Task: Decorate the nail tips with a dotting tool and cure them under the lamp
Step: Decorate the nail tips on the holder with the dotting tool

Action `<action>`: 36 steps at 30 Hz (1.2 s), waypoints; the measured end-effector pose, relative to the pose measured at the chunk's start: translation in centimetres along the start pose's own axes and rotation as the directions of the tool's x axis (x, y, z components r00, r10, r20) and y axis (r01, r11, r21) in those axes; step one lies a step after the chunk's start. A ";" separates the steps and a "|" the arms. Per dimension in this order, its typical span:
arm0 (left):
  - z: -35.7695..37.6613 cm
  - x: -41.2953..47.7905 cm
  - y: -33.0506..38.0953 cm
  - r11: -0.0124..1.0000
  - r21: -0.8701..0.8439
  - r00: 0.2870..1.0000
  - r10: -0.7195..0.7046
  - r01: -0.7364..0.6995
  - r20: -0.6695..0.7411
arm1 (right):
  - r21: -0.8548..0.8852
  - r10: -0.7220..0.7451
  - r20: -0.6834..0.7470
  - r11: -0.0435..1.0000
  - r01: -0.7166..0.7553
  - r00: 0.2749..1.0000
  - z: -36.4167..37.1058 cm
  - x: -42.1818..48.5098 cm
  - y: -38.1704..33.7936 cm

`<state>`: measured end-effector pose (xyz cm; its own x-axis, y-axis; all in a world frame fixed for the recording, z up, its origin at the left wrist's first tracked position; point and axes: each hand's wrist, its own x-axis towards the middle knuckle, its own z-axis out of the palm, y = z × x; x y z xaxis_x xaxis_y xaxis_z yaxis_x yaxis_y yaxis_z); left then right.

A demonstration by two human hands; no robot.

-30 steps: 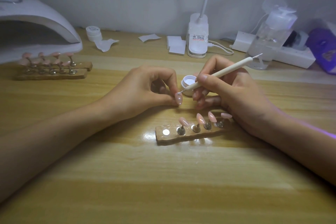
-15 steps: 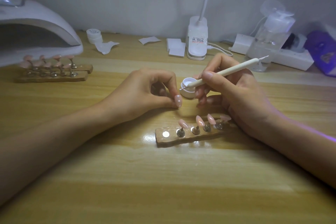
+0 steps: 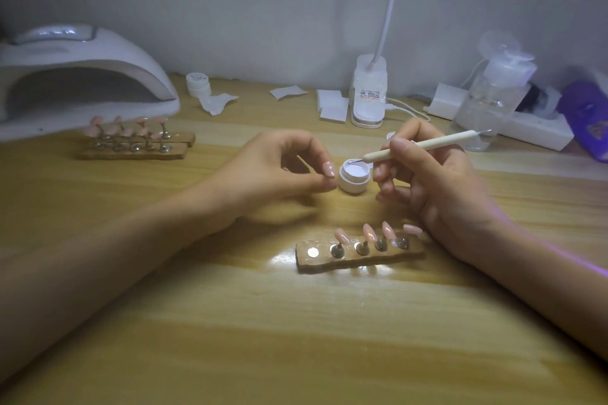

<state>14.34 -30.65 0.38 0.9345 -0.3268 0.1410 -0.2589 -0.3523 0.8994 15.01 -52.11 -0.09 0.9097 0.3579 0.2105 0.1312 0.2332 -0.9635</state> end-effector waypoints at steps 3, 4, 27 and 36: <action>-1.1 -0.8 1.4 0.997 -0.075 0.999 -0.022 0.025 0.047 | 0.042 0.025 -0.014 0.999 -0.024 1.000 -0.1 0.0 -0.1; -1.3 -1.2 1.7 0.996 -0.075 0.994 -0.038 0.046 0.097 | 0.049 0.032 -0.018 0.998 -0.031 0.999 -0.1 0.0 -0.1; -0.1 -4.8 0.3 0.964 0.219 0.982 0.120 -0.150 0.143 | 0.079 0.053 -0.036 0.996 -0.050 0.998 -0.3 0.2 0.0; -0.3 -4.7 -0.2 0.985 0.133 0.989 0.099 -0.113 0.111 | 0.088 0.052 -0.041 0.995 -0.048 0.998 -0.4 0.2 0.1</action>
<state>10.09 -28.77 -0.34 0.8713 -0.4557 0.1821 -0.3933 -0.4264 0.8145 15.39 -52.33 -0.19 0.9306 0.3324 0.1531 0.0518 0.2944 -0.9543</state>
